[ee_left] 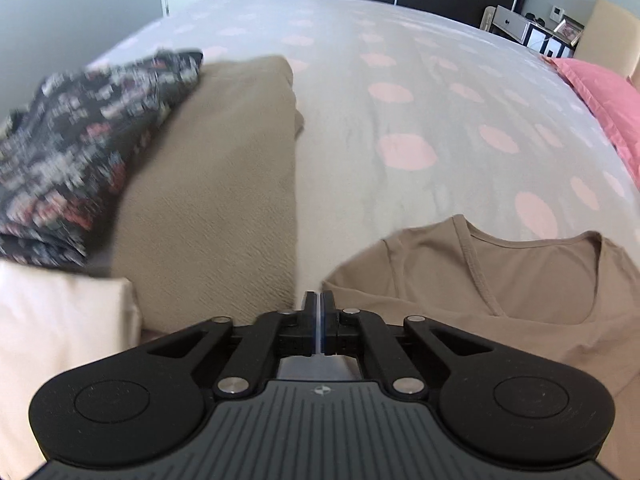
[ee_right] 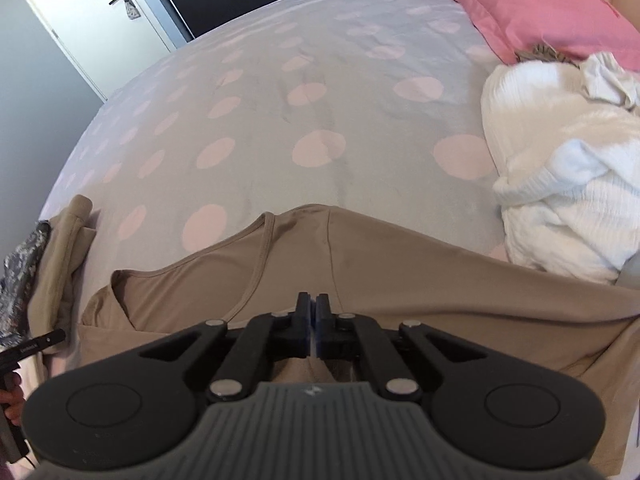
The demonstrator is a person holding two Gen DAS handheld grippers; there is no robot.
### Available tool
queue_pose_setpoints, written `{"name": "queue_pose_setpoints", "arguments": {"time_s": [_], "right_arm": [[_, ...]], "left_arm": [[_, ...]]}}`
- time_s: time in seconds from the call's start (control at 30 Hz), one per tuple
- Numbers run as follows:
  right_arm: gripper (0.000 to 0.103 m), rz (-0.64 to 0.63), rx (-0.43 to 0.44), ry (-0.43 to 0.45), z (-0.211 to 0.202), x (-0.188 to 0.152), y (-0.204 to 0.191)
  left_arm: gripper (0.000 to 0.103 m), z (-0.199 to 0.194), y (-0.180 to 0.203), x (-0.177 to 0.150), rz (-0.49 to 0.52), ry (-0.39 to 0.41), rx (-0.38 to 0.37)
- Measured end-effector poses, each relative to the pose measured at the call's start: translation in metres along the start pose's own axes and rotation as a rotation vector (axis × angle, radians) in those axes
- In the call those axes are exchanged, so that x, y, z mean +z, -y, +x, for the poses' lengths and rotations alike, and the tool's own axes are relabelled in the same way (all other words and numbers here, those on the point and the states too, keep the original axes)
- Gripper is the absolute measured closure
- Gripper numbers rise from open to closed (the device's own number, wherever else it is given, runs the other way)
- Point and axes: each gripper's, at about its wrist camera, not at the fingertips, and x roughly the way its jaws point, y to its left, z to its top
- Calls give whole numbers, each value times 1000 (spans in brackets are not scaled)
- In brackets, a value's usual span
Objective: Fold clothes
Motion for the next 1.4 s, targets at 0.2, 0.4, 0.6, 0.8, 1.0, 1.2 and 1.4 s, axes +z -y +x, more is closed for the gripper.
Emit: {"name": "queue_pose_setpoints", "arguments": {"time_s": [0.2,0.4,0.6,0.8,1.0,1.2,1.4], "right_arm": [[101,-3,-1,-14,8,0,1],[101,-6,0,-28,15,0,2],[101,39,8,-67,1,-1,11],[101,79,-20,-68,13,17,14],[101,4,-84,-17,61,31,-2],[80,12,-128,-17,76,34,6],[80,82,-58,-57,53,21,20]], "left_arm": [[77,19,5,1,-50,-34,-4],[103,25,15,-4,-33,15,2],[103,-6,14,-3,1,116,27],[103,-6,2,3,-24,108,64],[103,5,11,4,25,107,105],[100,11,13,5,72,67,75],[88,-15,10,-10,131,55,36]]}}
